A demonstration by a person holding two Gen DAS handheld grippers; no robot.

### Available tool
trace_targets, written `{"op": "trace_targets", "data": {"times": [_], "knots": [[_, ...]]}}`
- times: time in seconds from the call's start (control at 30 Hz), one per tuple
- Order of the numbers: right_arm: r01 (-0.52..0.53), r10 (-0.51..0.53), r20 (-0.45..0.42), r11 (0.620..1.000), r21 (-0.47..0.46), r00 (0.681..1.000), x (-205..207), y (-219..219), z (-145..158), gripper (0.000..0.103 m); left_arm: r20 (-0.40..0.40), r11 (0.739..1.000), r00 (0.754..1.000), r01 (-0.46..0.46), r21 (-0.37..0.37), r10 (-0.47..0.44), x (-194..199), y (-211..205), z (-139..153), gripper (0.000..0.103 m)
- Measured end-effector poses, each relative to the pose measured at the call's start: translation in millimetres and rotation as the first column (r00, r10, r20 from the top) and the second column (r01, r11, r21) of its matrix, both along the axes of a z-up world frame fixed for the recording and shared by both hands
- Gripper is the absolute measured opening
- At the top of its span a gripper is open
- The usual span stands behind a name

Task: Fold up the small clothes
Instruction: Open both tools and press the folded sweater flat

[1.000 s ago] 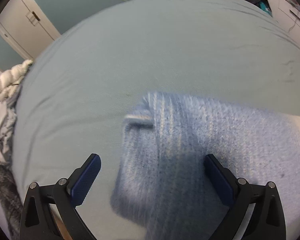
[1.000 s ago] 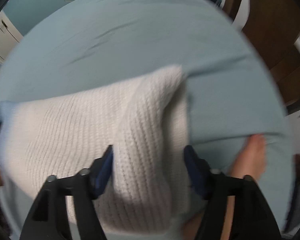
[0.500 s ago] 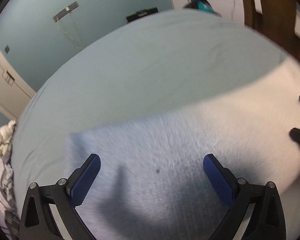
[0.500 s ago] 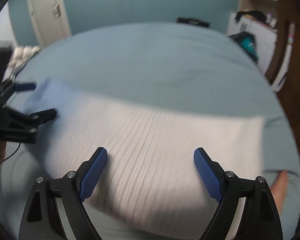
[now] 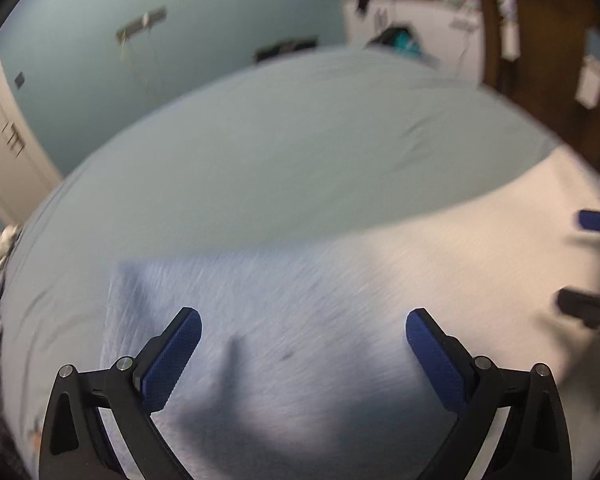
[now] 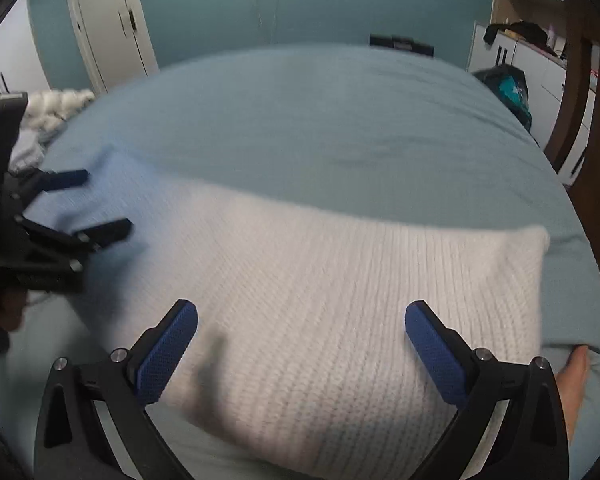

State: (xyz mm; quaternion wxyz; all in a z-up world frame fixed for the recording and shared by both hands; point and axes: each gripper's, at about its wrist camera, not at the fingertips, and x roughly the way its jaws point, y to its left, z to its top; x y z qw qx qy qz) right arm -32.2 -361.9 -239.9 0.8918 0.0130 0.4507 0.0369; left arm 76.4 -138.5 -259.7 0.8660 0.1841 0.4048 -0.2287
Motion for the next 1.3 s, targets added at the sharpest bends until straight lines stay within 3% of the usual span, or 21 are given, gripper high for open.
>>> {"op": "trace_targets", "data": {"times": [0.07,0.17,0.2,0.3,0.43,0.57,0.67,0.7,0.77,0.87,0.93,1.03,1.17,1.23,1.3], "knots": [[-0.054,0.054,0.010,0.998,-0.008,0.998,0.6,9.3,0.2,0.102,0.026,0.997,0.996,0.082,0.014,-0.082,-16.8,-19.5,0.4,0.103],[-0.114,0.101,-0.104,0.986,-0.125,0.989,12.8,19.2,-25.0,0.101,-0.015,0.980,0.995,0.102,0.171,-0.101,-19.6,-38.1,-28.8,0.103],[-0.116,0.103,-0.115,0.986,-0.119,0.988,14.2,16.6,-34.6,0.102,-0.035,0.975,0.995,0.095,0.202,-0.090,-19.6,-42.1,-42.3,0.103],[-0.122,0.113,-0.078,0.985,-0.121,0.990,12.6,16.1,-37.2,0.102,-0.042,0.992,0.998,0.048,0.116,-0.043,-14.4,-28.2,-53.4,0.103],[-0.118,0.108,-0.151,0.991,-0.057,0.983,21.9,13.8,-20.3,0.102,-0.118,0.996,0.993,0.033,0.087,-0.022,4.8,-22.7,-34.6,0.103],[0.013,-0.010,0.041,0.996,-0.086,0.999,24.0,-11.9,20.7,0.102,-0.084,0.988,0.985,-0.147,0.050,0.151,35.4,13.4,-15.0,0.103],[0.119,-0.118,0.019,0.983,-0.137,0.993,31.8,-33.1,20.7,0.102,-0.103,0.949,0.945,-0.303,0.087,0.312,58.9,47.9,-21.6,0.103],[0.151,-0.153,-0.009,0.979,-0.137,0.988,34.7,-40.7,17.3,0.102,-0.140,0.946,0.936,-0.316,0.072,0.323,64.9,59.6,-27.5,0.103],[0.194,-0.205,-0.065,0.970,-0.144,0.977,39.3,-49.8,7.2,0.102,-0.142,0.961,0.950,-0.276,0.037,0.278,66.1,63.9,-31.8,0.103],[0.126,-0.158,-0.092,0.949,-0.288,0.983,46.6,-34.2,-7.5,0.102,-0.073,0.974,0.974,-0.207,0.090,0.214,58.3,51.4,-38.5,0.103],[0.121,-0.141,-0.037,0.937,-0.327,0.989,40.1,-30.0,-7.2,0.102,-0.080,0.972,0.970,-0.221,0.083,0.228,47.6,36.8,-33.9,0.103],[0.137,-0.158,-0.042,0.940,-0.313,0.987,29.5,-24.8,-6.4,0.102,-0.099,0.969,0.966,-0.231,0.093,0.239,47.2,34.6,-33.3,0.103],[0.125,-0.151,-0.062,0.943,-0.309,0.987,29.7,-29.4,-8.7,0.102,-0.178,0.967,0.959,-0.193,0.166,0.222,61.5,14.7,-23.3,0.103],[0.084,-0.133,-0.139,0.945,-0.316,0.981,52.6,-46.3,-13.6,0.102,-0.211,0.957,0.952,-0.171,0.233,0.222,64.3,9.4,-11.0,0.103],[0.042,-0.117,-0.245,0.955,-0.293,0.962,63.5,-51.4,-6.0,0.102,-0.190,0.942,0.954,-0.171,0.288,0.231,64.0,7.4,6.3,0.103]]}}
